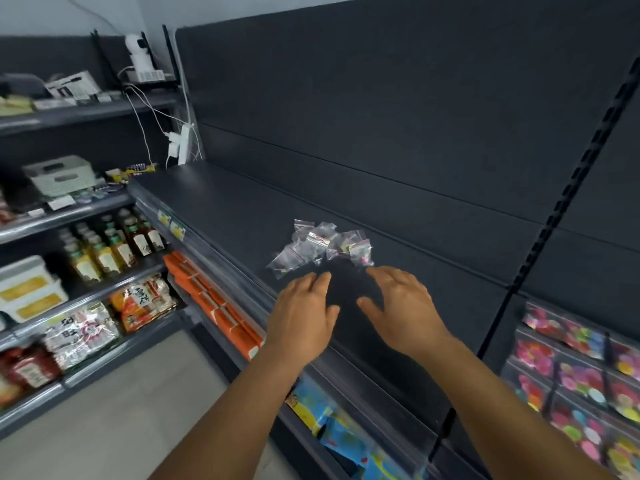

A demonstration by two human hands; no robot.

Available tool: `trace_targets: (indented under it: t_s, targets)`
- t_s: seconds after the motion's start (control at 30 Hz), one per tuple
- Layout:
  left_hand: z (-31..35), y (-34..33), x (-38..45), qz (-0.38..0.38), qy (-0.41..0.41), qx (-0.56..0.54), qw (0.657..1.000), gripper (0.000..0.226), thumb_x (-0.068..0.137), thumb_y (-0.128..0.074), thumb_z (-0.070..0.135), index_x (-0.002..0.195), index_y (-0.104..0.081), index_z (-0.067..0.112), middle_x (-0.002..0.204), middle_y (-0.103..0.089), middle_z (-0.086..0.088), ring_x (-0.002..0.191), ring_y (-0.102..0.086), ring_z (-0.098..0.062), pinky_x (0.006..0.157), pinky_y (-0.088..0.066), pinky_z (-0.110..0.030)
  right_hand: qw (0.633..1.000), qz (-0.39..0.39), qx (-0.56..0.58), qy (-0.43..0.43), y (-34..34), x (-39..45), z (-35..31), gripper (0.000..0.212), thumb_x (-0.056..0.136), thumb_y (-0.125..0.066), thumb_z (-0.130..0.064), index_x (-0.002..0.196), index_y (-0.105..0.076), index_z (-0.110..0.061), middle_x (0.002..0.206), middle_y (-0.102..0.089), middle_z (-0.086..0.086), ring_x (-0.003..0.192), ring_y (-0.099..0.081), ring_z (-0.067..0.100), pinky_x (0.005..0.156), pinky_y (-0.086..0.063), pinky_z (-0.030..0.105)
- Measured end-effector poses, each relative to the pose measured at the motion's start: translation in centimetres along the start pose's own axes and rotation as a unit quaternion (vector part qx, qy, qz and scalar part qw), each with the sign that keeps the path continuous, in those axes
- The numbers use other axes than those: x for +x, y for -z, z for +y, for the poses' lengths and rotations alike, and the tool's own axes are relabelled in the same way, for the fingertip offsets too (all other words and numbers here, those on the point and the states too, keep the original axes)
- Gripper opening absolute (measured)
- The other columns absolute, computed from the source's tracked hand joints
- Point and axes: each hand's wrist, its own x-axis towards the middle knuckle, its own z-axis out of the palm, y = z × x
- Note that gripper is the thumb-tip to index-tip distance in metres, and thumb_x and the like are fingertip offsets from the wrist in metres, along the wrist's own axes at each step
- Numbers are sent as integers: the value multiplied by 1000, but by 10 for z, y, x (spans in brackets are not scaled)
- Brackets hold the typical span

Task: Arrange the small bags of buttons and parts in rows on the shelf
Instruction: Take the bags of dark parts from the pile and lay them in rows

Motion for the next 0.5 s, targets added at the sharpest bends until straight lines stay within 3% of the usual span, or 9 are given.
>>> trace_targets:
  t_s: [0.27, 0.37, 0.5]
  targets:
    - [-67, -25, 61, -26, 47, 5, 999, 51, 98, -42, 33, 144, -31, 13, 148, -35, -7, 137, -29, -23, 114, -26, -37, 996, -93, -10, -10, -44, 81, 1, 58, 96, -43, -38, 148, -22, -25, 158, -10, -2, 143, -13, 21, 117, -19, 42]
    - [-83, -29, 78, -17, 58, 2, 998, 43, 99, -38, 27, 139, -38, 11, 143, -40, -9, 132, -34, -24, 111, -30, -38, 996, -86, 16, 6, -60, 104, -12, 59, 97, -43, -34, 149, -19, -22, 157, -17, -2, 144, -14, 21, 117, -19, 41]
    - [-98, -34, 95, -34, 10, -19, 999, 32, 99, -38, 20, 126, -55, 15, 128, -50, -4, 116, -45, -24, 99, -39, -37, 995, -49, 74, -45, -76, 132, -29, 62, 96, -47, -30, 149, -16, -19, 153, -29, 5, 141, -23, 26, 115, -23, 40]
